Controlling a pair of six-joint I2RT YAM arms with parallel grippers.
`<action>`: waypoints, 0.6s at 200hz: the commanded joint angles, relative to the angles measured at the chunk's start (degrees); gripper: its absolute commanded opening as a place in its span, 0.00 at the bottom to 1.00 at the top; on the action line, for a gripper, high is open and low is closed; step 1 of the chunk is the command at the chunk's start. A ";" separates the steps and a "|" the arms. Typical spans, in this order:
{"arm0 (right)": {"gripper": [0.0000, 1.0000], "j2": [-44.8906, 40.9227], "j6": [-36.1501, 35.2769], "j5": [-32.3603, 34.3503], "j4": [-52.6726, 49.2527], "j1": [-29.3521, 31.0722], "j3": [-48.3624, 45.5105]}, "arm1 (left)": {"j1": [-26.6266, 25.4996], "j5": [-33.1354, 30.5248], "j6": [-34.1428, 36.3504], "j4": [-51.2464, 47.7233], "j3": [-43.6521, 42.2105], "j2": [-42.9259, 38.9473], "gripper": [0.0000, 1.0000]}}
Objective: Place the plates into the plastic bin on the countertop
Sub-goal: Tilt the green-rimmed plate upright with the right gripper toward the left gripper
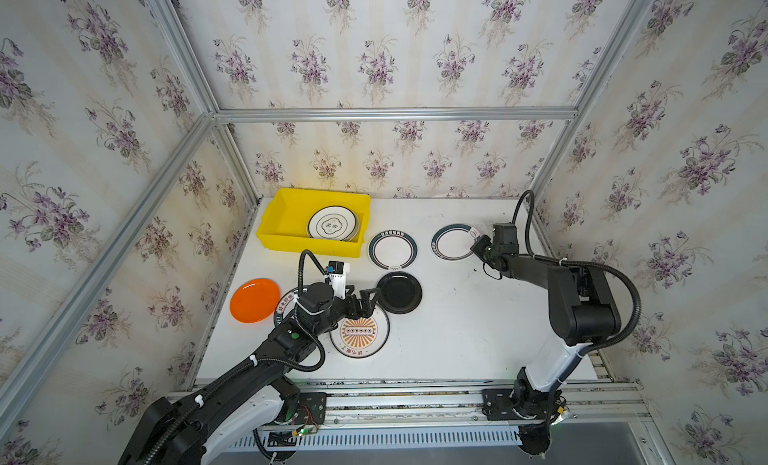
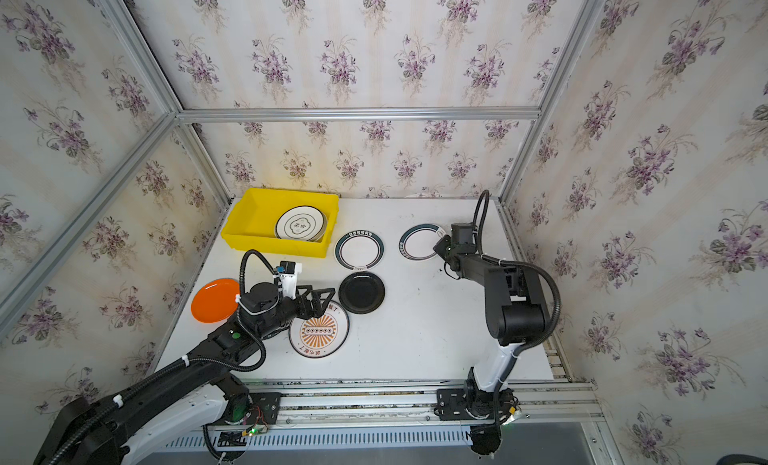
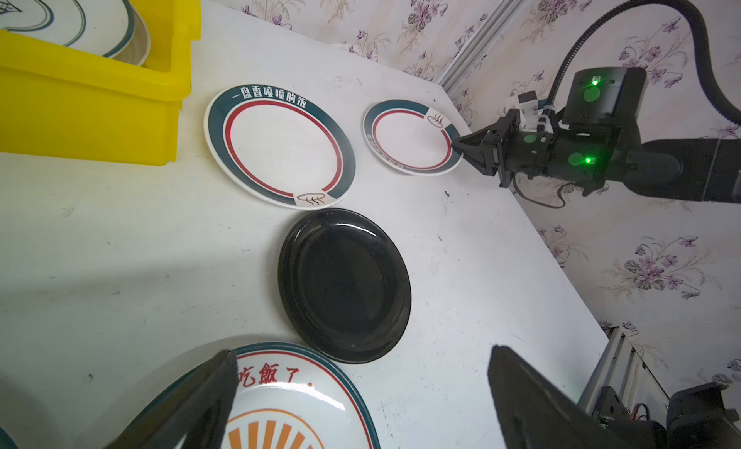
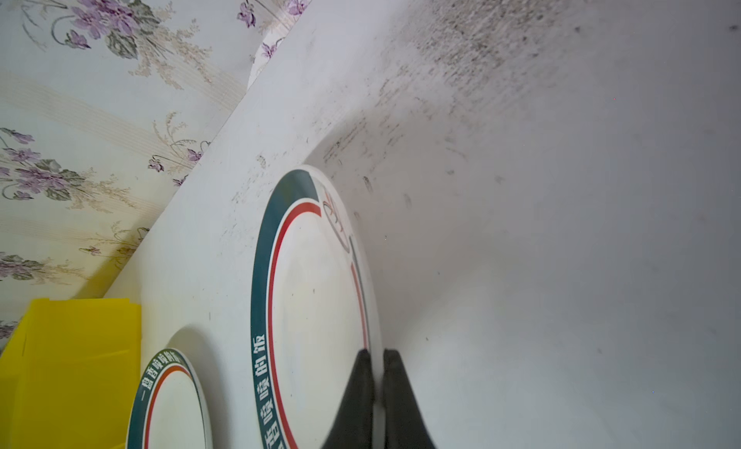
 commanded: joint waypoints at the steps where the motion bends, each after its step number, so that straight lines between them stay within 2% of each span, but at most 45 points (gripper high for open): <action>1: 0.00 -5.15 -0.11 5.12 1.83 2.71 -3.91 | -0.26 -1.34 -0.12 0.63 -0.45 -1.12 1.00; 49: 0.00 -18.92 1.25 10.41 0.25 8.90 -11.01 | -0.34 -0.44 -0.69 0.77 -0.86 -3.16 1.00; 120: 0.00 -35.38 1.52 15.88 -8.84 17.92 -14.12 | -0.36 -0.24 -1.03 2.09 -1.30 -1.85 1.00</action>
